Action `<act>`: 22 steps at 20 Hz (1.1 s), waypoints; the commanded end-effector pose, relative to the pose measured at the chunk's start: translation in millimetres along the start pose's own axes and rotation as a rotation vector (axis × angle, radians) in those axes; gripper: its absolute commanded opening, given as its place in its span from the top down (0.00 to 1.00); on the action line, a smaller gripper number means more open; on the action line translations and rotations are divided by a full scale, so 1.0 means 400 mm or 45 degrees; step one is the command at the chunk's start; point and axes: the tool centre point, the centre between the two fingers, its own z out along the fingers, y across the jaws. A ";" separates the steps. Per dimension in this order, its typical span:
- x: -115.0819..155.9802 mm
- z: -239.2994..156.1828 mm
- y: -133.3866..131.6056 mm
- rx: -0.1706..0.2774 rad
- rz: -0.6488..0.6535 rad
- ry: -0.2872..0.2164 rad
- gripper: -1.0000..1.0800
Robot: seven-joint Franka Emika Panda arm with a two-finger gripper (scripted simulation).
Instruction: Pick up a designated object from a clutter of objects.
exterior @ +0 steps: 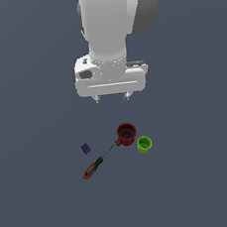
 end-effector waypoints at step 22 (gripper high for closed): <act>0.027 0.065 0.010 0.040 0.077 -0.034 0.04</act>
